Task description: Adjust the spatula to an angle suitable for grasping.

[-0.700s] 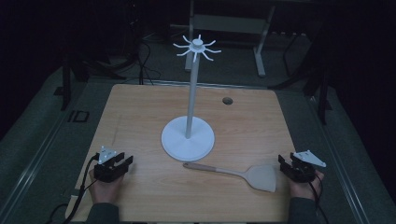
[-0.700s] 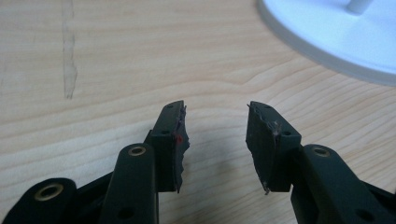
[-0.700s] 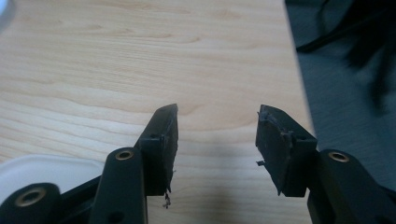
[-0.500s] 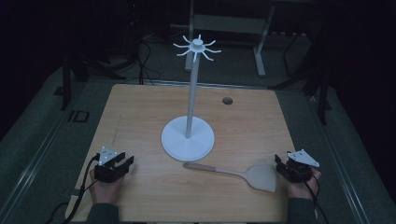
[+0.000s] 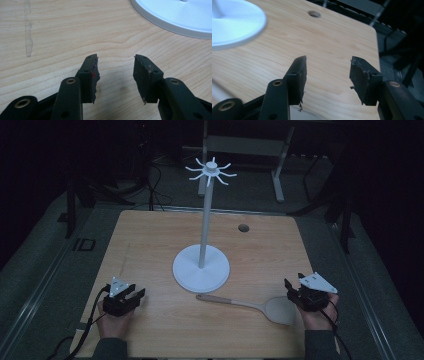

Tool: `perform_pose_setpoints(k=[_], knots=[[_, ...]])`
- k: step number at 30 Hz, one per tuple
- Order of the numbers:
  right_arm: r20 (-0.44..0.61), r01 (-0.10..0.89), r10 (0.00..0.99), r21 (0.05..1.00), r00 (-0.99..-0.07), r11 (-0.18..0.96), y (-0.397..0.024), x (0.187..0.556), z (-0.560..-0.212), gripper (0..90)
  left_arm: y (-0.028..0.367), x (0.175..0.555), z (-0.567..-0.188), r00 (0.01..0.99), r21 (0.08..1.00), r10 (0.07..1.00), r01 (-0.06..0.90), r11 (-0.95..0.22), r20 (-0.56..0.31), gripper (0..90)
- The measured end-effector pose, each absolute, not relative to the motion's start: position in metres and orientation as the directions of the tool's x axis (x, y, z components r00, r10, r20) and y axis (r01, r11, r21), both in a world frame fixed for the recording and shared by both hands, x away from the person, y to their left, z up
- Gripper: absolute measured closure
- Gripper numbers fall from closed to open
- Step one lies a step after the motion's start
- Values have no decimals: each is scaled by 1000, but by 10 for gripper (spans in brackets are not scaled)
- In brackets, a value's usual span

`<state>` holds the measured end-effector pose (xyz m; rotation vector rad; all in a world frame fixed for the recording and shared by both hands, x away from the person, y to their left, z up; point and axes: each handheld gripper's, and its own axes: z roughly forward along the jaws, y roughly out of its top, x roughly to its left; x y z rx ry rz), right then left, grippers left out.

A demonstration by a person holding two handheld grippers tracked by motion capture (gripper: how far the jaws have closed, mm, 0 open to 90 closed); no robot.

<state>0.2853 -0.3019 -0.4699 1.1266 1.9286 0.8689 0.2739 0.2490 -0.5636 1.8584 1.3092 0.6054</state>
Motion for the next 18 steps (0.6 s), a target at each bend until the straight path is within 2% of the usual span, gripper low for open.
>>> perform_pose_setpoints(k=[7,13,18], knots=[[-305,371,829,783,-469,499,-270,286,-453,474,249,274,-564,359,805,932,567,-177,-48,548],[-238,368,796,789,-556,492,-254,295,-446,473,249,274,-564,359,803,932,569,-178,-48,547],[-242,365,771,772,-588,521,-243,303,-444,474,249,274,-564,360,801,932,570,-181,-46,545]])
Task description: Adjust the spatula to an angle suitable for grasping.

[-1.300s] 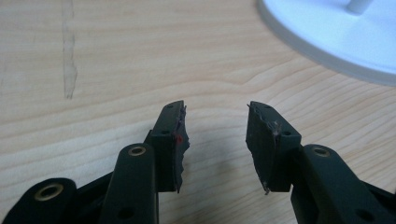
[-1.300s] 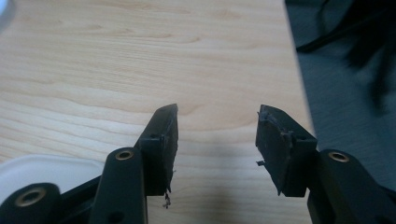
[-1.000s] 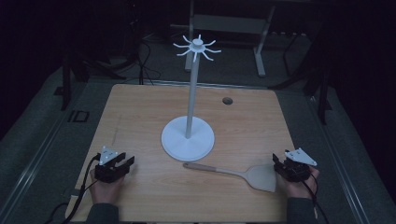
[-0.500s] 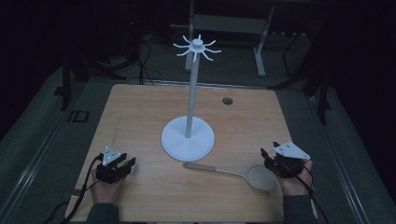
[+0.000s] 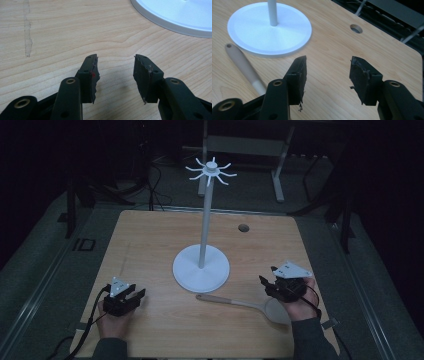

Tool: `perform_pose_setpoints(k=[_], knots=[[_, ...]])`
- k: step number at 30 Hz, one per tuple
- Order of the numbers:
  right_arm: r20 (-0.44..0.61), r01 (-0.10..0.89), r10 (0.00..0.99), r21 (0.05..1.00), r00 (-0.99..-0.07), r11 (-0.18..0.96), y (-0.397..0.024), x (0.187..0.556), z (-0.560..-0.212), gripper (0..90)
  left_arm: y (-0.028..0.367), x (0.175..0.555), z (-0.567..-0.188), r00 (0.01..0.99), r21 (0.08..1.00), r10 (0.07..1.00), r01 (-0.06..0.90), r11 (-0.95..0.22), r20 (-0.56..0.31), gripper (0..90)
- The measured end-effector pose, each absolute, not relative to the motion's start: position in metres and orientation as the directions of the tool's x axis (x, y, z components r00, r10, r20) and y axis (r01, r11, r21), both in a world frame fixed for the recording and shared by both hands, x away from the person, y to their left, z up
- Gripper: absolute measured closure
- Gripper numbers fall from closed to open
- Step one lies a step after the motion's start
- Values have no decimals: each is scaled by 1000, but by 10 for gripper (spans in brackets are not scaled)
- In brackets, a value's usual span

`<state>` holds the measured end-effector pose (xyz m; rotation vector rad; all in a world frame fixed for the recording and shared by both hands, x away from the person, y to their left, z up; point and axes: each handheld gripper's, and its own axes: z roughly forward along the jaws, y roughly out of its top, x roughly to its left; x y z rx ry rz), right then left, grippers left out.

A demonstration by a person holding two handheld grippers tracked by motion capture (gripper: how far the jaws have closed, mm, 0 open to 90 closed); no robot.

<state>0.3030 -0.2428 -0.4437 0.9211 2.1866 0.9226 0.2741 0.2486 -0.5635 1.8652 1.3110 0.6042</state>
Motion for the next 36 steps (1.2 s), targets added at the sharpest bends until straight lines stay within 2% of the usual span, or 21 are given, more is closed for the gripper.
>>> perform_pose_setpoints(k=[14,24,36], knots=[[-228,374,680,694,-697,616,-224,323,-448,481,248,274,-564,365,799,930,572,-184,-48,530],[-201,354,574,614,-794,705,-205,330,-458,600,248,275,-564,364,795,930,578,-183,-51,526],[-196,317,479,533,-856,784,-183,336,-463,678,248,276,-564,363,791,930,585,-179,-58,523]])
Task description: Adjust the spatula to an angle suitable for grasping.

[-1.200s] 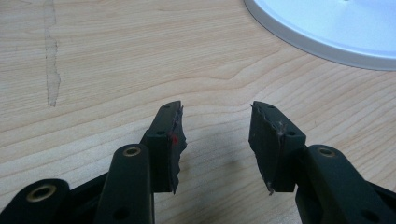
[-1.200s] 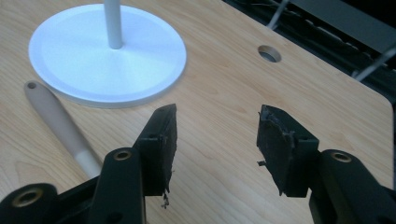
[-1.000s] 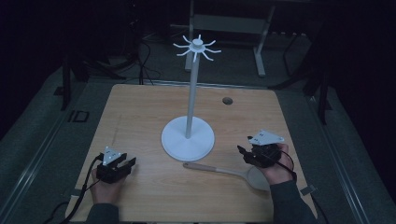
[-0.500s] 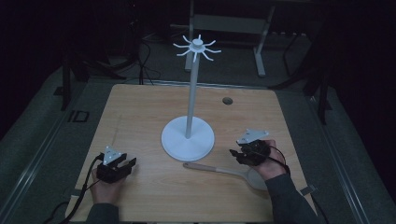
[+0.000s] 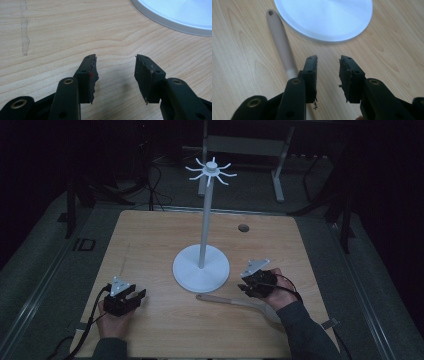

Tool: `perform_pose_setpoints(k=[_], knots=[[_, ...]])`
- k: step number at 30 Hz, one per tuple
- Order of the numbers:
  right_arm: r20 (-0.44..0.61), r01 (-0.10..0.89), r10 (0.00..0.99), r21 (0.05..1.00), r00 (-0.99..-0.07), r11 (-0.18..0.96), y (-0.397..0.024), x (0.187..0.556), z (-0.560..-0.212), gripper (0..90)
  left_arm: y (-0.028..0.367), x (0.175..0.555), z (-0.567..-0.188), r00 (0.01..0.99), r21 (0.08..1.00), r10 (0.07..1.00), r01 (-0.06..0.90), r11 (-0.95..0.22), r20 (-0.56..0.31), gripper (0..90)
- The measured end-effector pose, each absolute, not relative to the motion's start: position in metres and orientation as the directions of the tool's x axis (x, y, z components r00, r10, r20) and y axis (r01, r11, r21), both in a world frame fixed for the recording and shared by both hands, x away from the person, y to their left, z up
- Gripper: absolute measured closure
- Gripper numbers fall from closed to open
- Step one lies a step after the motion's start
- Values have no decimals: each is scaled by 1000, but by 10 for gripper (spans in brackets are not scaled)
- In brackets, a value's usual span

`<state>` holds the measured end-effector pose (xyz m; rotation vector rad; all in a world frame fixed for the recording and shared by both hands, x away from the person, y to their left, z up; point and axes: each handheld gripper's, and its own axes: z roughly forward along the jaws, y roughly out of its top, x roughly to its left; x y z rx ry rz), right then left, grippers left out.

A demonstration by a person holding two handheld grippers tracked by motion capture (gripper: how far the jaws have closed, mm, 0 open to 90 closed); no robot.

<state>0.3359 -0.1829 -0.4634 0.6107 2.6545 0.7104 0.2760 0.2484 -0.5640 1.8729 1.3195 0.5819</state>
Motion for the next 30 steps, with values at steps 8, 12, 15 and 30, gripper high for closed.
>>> perform_pose_setpoints(k=[8,12,15,30], knots=[[-196,291,424,478,-884,829,-170,338,-468,688,248,276,-564,364,790,930,586,-180,-59,522],[-200,279,397,444,-896,852,-163,338,-471,684,249,276,-564,366,788,929,588,-182,-59,521],[-199,279,396,442,-896,853,-162,338,-471,684,249,276,-564,366,788,929,589,-181,-60,520],[-176,241,307,316,-935,918,-146,346,-488,695,249,276,-564,370,786,927,591,-183,-62,517]])
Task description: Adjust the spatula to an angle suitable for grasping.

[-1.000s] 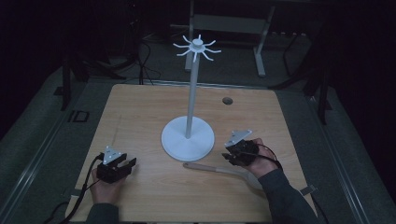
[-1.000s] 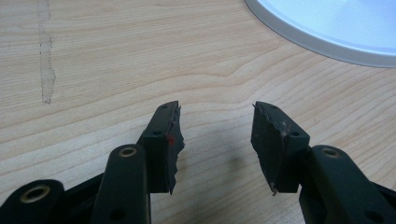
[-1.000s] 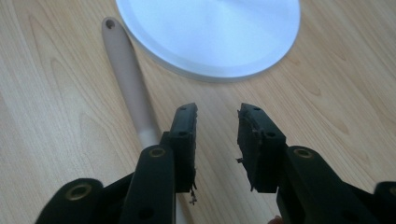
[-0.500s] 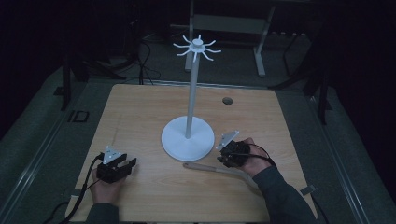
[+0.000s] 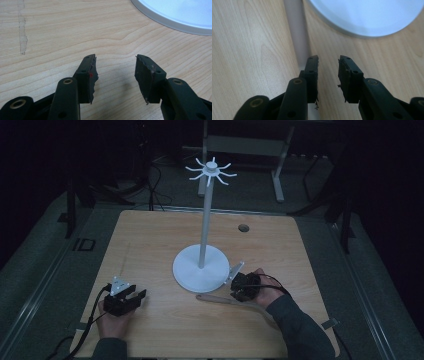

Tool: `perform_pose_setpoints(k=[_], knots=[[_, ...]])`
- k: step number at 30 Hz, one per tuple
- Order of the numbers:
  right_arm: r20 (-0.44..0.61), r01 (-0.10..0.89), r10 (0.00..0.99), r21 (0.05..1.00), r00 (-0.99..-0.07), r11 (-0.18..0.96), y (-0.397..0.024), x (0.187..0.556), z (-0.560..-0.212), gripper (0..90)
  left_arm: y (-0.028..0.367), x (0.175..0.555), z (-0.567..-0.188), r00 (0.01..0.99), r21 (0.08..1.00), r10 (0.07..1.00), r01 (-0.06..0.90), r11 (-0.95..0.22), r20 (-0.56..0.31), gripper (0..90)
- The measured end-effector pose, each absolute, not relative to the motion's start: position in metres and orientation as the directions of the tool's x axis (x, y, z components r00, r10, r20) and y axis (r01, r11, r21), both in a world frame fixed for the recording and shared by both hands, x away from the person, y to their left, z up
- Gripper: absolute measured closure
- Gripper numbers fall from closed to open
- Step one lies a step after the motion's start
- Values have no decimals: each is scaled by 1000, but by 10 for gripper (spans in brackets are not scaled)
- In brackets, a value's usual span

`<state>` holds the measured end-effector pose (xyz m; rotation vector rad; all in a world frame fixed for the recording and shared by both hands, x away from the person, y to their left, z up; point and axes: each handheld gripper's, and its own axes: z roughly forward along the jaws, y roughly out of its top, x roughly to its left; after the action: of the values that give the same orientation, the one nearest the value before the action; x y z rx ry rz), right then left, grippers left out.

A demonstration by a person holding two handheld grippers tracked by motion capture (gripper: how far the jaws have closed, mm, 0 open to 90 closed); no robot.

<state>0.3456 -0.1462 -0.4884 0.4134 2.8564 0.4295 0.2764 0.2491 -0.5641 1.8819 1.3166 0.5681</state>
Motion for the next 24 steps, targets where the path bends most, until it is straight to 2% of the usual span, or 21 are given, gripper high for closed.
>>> perform_pose_setpoints(k=[9,24], knots=[[-133,224,266,266,-955,938,-140,345,-497,731,249,277,-564,371,785,927,592,-183,-64,514],[-86,188,207,191,-974,963,-128,347,-505,711,249,277,-564,372,784,926,594,-183,-66,507]])
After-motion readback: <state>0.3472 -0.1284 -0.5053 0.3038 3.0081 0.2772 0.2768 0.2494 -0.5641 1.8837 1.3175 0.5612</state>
